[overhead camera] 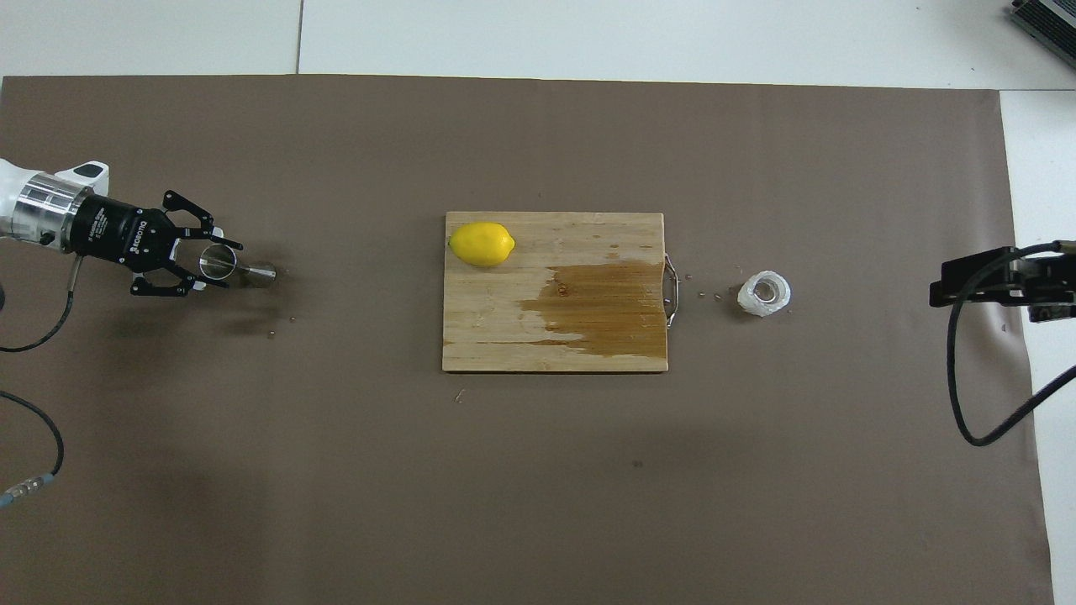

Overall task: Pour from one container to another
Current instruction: 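Reach the left gripper to the small metal cup and grasp it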

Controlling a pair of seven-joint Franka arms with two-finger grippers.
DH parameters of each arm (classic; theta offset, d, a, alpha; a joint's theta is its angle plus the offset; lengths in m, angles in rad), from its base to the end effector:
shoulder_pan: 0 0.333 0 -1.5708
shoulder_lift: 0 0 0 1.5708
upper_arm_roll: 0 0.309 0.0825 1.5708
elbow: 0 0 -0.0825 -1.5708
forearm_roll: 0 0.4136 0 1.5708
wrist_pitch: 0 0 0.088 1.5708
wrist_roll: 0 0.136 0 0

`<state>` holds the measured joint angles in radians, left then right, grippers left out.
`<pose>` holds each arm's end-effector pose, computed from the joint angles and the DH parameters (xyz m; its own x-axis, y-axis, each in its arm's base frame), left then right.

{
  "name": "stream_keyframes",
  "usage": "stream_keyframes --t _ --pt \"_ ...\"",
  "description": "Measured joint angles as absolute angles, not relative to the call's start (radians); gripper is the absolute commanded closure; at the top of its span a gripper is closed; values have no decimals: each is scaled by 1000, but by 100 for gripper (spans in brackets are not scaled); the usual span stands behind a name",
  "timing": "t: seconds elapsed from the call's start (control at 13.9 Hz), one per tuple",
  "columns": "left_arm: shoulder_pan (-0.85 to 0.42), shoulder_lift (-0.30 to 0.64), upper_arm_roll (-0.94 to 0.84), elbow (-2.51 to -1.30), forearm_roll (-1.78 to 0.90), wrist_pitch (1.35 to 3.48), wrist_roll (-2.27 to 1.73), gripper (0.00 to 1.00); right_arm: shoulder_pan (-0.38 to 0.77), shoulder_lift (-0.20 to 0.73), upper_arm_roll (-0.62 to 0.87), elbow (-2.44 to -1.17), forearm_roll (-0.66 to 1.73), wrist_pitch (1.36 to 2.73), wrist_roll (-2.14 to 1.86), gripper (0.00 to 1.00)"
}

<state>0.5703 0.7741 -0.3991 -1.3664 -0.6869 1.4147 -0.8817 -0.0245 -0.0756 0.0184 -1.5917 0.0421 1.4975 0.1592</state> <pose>0.6722 0.0706 0.2670 0.1661 0.3542 -0.9203 0.9421 -0.3328 0.0419 0.5529 0.0030 0.6148 0.9866 -0.1615 -0.0248 -0.1623 -0.9860 -0.0372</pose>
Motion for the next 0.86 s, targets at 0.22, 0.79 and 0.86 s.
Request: stream_keyframes --t 0.22,0.79,0.86 --pt "570 774 -400 -1366 -688 1415 -882 100 -24 -76 18 -1592 42 1497 159 0" --pt "570 774 -434 -1366 -718 1415 -882 100 -24 -76 18 -1592 42 1497 159 0" --pt "570 771 -446 -1365 -723 1415 -883 100 -24 -76 18 -1592 42 1497 159 0"
